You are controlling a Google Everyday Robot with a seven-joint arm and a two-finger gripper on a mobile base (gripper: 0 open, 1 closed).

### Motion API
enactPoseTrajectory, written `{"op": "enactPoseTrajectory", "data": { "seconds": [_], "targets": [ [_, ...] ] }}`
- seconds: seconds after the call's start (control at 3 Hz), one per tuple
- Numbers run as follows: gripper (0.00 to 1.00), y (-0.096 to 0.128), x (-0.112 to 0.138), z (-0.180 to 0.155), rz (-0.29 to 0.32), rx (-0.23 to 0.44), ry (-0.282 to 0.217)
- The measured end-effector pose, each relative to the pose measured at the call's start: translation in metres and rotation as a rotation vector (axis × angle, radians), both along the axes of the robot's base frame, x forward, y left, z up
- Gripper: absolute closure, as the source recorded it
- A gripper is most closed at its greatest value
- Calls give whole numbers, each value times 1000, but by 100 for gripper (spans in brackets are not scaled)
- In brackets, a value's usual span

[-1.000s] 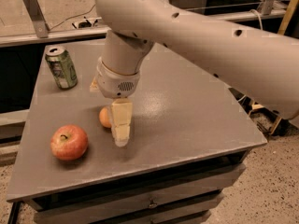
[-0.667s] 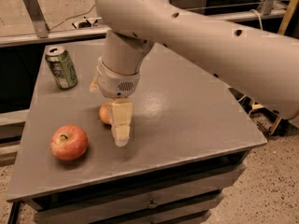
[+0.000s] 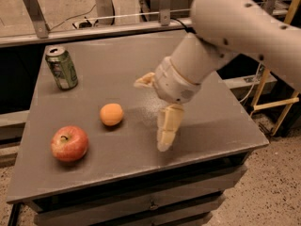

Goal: Move orange near apple

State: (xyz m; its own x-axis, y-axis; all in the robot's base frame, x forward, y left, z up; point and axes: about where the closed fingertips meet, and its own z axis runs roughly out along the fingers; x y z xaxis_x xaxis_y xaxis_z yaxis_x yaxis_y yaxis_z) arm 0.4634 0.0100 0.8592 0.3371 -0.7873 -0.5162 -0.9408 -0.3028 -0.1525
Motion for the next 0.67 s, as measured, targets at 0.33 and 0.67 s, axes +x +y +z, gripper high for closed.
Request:
{"op": "enactPoseTrajectory", "data": {
  "seconds": [0.33,0.67],
  "targets": [
    [0,-23,-2,2,-45,10,-4],
    [0,-20,-3,2,-39,9,-4]
  ]
}}
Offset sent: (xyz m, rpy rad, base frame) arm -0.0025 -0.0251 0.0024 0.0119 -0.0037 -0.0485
